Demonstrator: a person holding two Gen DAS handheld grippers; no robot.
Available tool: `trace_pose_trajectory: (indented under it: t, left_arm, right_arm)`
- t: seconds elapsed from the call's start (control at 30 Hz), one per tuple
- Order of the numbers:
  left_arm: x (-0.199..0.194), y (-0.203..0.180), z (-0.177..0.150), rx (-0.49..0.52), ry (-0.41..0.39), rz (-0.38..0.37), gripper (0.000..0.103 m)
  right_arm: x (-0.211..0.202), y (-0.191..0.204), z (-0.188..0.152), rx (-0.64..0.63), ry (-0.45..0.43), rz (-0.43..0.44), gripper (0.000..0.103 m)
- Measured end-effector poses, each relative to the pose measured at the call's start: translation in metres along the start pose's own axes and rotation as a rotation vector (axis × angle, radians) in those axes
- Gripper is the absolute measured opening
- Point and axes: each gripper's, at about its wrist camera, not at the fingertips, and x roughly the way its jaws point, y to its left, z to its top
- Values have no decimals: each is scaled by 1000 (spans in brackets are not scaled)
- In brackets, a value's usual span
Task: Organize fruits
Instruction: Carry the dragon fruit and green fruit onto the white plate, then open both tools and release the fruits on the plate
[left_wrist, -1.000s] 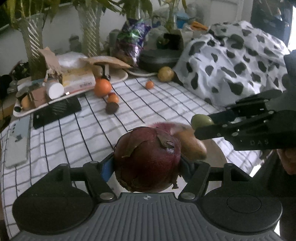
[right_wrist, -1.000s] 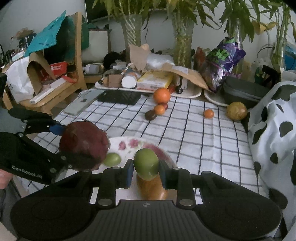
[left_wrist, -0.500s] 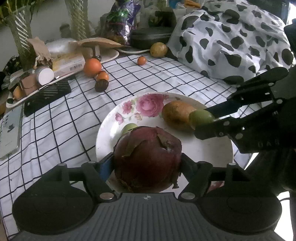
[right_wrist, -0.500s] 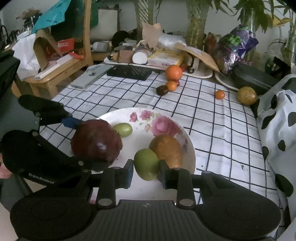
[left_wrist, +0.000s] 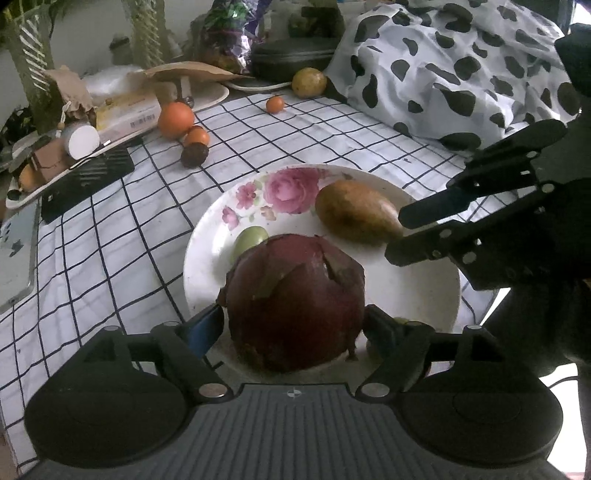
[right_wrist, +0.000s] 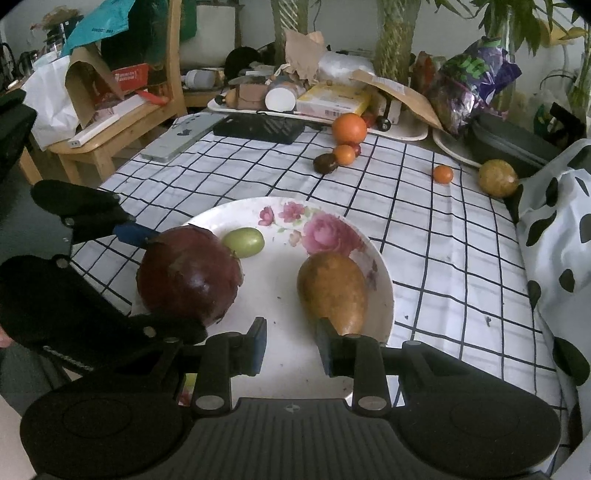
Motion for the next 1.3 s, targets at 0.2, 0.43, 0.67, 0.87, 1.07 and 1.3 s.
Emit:
trace_pose_trajectory:
  t: [0.2,0.43,0.67,0.87,1.07,1.3]
  left_arm:
    - [-13,-8,-7,10,-5,9,82]
    - [-35,-8,-13,-29,-46,35,82]
    - [-51,-2,-18,-104,-65,69,82]
    - [-53,3,-18,-135,-66,87,81]
    - [-52,4,-17,-141,-64,93,81]
    - [-50,2,-17,-126,-62,93,82]
  right_arm:
    - [-5,7,-4,2,-6,-5,31]
    - [-17,13,-10,19,-35,-16,42]
    - [-29,23,-18,28,-57,-15,73]
    - [-27,32,-20,4,-44,-44,96]
    - [-22,31,-21,0,-20,-79,103]
    - [-19,30,-21,5,-6,-103,103]
